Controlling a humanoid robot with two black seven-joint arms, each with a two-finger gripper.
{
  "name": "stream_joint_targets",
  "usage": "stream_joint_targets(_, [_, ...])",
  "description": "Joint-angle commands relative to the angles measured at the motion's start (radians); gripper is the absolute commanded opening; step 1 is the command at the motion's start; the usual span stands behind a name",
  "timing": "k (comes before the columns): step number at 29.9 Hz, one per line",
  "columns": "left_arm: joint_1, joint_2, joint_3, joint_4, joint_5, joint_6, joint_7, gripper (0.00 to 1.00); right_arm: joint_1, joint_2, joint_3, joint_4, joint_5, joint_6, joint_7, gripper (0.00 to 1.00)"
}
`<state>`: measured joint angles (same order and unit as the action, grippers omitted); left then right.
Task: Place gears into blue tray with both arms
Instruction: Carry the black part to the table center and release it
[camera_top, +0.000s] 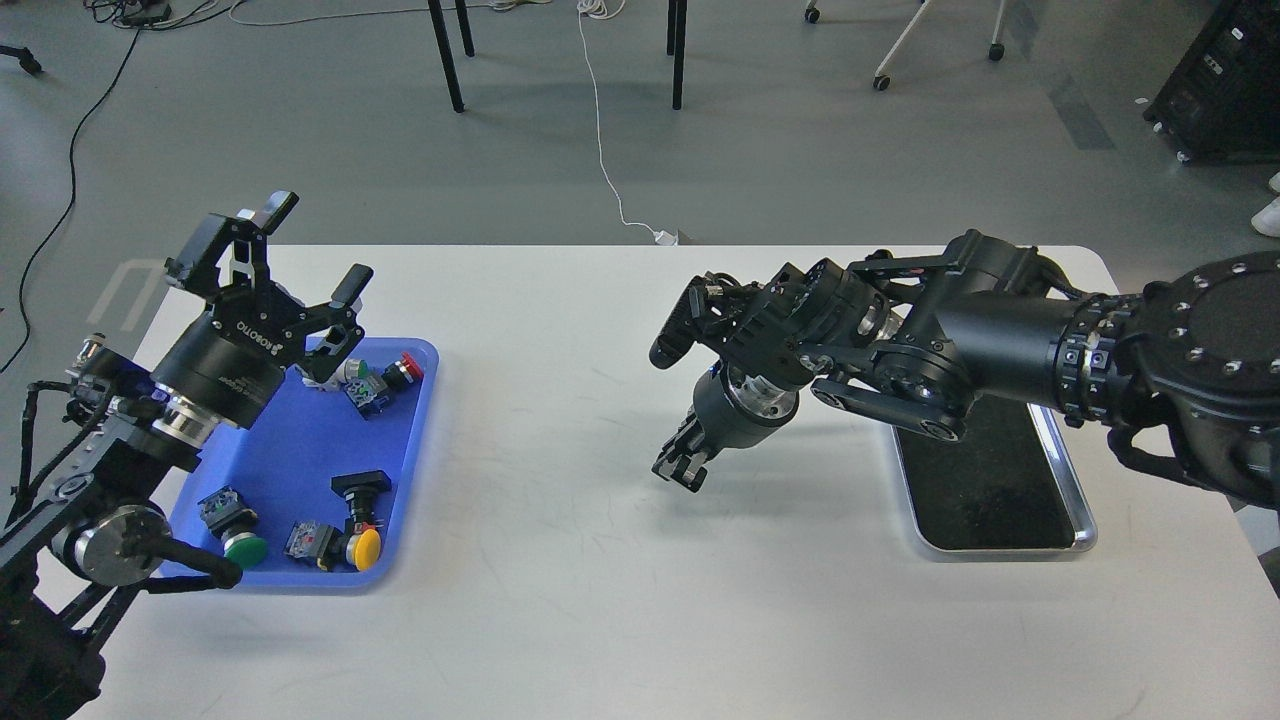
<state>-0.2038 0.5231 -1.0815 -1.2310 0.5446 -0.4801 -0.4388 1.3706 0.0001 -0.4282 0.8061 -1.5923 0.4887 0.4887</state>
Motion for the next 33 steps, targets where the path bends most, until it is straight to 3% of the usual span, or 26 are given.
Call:
stream_joint_targets(1, [0.011,0.000,-0.008,-0.001,0.000,-0.002,0.000,0.98,-0.016,0.000,-0.001,-0.002,0.000,0.000,0.000,0.16])
stream_joint_targets(6, [0.020,0.002,-0.012,0.001,0.000,-0.008,0.000,0.98,-0.031,0.000,-0.001,-0.002,0.002,0.000,0.000,0.17])
stream_joint_targets(13, [0.029,0.005,-0.012,0.001,0.000,-0.009,-0.001,0.98,-0.038,0.000,0.000,-0.013,0.003,0.000,0.000,0.27])
stream_joint_targets(20, [0.030,0.006,-0.012,-0.001,0.000,-0.009,-0.001,0.98,-0.044,0.000,-0.003,-0.024,0.051,0.000,0.000,0.49])
stream_joint_targets(25, [0.030,0.006,-0.012,0.001,0.000,-0.009,-0.001,0.98,-0.030,0.000,-0.003,-0.024,0.066,0.000,0.000,0.58])
stream_joint_targets(28, [0.029,0.006,-0.011,0.001,0.002,-0.009,0.000,0.98,0.001,0.000,-0.001,-0.022,0.124,0.000,0.000,0.71])
stream_joint_targets(31, [0.027,0.020,-0.005,0.001,0.012,-0.009,0.002,0.98,0.044,-0.008,0.006,-0.016,0.213,0.000,0.000,0.92])
stream_joint_targets(33, [0.023,0.032,-0.005,0.001,0.018,-0.009,0.002,0.98,0.061,-0.058,0.017,-0.016,0.288,0.000,0.000,0.95])
